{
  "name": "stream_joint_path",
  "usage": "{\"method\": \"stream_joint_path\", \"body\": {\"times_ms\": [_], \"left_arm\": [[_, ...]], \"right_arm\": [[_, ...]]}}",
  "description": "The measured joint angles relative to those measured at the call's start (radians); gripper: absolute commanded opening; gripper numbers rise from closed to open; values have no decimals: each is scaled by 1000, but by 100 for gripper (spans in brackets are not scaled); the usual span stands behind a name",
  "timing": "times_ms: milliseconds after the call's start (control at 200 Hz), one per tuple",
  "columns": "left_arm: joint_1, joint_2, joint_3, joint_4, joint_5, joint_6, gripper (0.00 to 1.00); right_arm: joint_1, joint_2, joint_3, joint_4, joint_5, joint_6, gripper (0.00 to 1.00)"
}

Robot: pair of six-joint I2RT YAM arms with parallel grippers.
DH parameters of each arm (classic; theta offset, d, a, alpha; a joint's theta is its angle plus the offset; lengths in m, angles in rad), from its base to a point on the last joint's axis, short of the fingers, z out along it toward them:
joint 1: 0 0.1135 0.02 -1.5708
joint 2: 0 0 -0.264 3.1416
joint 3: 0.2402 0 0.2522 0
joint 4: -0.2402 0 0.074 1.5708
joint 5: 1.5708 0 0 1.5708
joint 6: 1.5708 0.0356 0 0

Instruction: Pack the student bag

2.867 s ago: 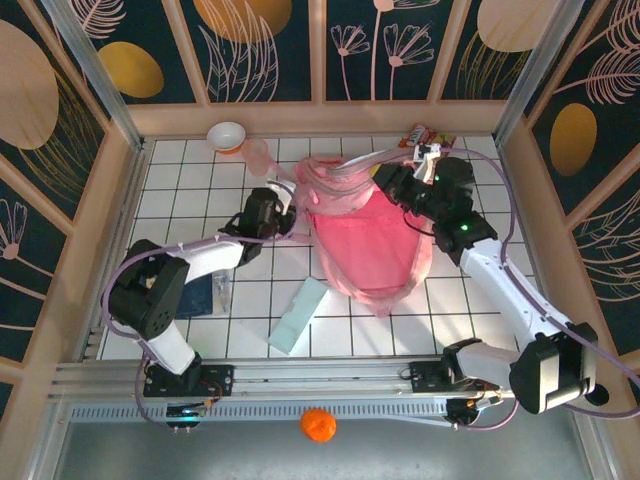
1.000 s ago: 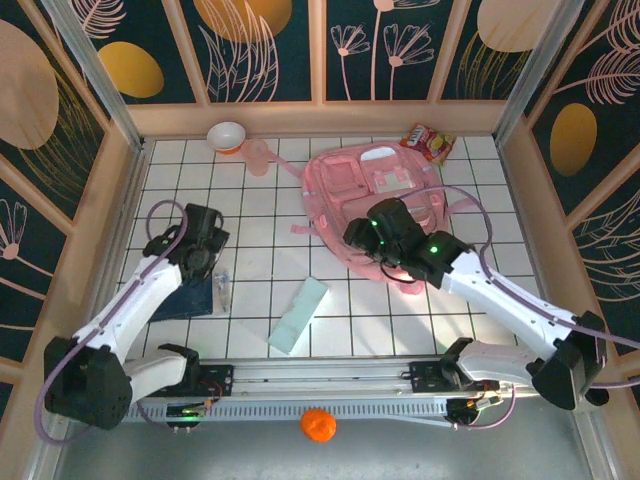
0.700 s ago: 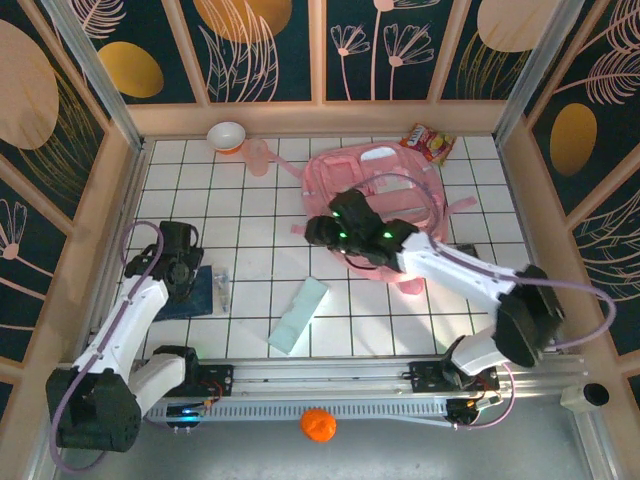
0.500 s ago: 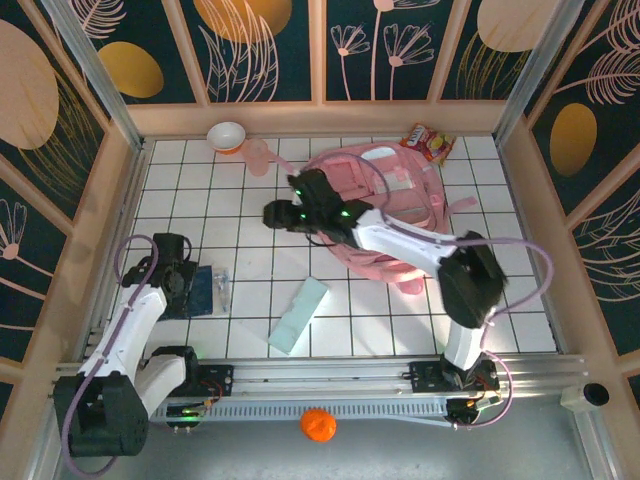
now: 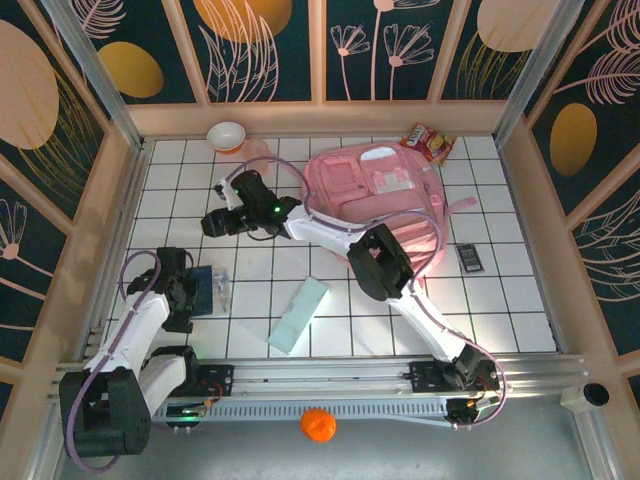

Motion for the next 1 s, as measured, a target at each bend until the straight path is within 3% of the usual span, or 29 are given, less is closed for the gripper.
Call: {"method": "stream_joint_path", "body": {"times_ms": [285, 520, 706, 856, 1001], "left_arm": [[1, 51, -28, 53, 10, 40, 74], [1, 87, 15, 129, -26, 227, 60], [1, 140, 77, 279, -35, 336, 57], [1, 220, 100, 335, -31, 397, 62], [14, 205, 121, 337, -52, 424, 70]], "right_arm": [[5, 137, 81, -7, -130, 1, 53], [5, 153, 88, -19, -158, 2, 47], [4, 153, 89, -24, -158, 7, 42], [0, 153, 89, -43, -140, 10, 43], [-12, 123, 11, -26, -106, 32, 45]]}}
